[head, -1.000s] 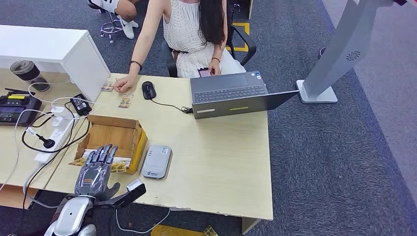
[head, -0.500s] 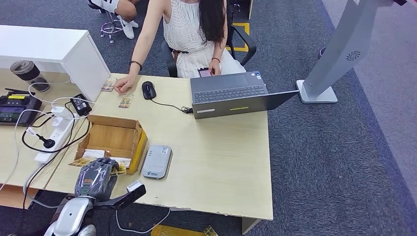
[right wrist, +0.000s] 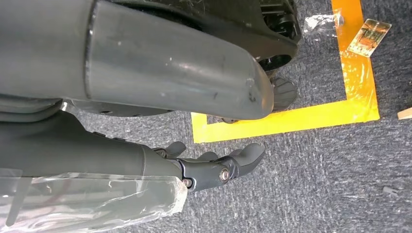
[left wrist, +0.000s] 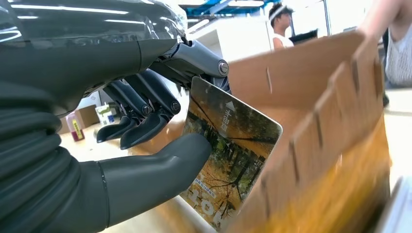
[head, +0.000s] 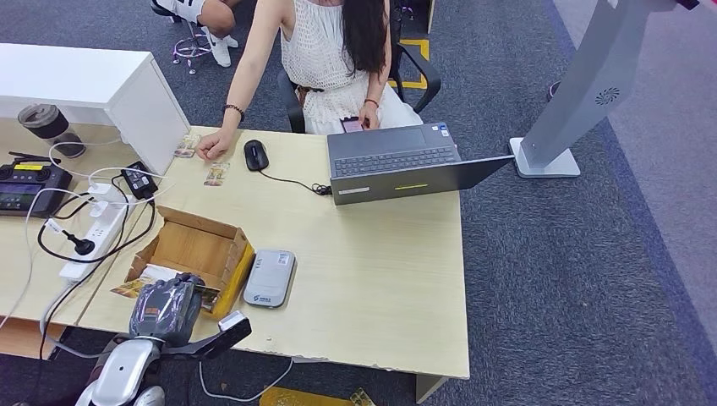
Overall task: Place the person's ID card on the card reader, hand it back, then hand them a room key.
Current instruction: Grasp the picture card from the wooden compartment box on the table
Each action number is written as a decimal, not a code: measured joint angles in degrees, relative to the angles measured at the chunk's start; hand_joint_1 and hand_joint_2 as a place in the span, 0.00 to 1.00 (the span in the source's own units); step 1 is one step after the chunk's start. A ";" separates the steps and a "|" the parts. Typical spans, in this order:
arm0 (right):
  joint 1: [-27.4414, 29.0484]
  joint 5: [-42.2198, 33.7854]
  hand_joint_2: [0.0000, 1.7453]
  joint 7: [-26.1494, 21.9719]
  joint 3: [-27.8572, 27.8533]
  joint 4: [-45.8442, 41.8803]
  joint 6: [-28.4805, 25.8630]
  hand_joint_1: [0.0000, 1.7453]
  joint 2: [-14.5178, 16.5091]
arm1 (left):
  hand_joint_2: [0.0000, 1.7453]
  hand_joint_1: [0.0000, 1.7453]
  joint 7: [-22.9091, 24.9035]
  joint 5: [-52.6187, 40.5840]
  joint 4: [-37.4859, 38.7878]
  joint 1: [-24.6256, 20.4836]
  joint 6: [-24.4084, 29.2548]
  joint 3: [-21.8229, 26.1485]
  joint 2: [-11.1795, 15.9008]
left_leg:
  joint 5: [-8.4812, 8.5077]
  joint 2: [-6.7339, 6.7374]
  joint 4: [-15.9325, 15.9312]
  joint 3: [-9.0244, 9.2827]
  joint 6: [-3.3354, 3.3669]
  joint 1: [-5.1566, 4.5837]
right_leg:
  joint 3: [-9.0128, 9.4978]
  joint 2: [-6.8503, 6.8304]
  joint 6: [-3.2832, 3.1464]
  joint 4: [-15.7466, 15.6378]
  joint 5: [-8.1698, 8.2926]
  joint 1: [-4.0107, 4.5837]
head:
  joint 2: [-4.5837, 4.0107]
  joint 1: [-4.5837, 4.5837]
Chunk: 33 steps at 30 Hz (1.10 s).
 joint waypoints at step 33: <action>-0.58 5.19 1.00 0.71 -0.13 0.00 2.65 0.00 -0.08 | 1.00 1.00 8.21 -8.32 32.30 -49.41 -1.53 -3.47 2.03 | 0.26 0.07 0.05 -0.12 -0.02 0.00 | -0.16 0.07 -0.06 0.03 0.29 0.01 | 0.00 0.00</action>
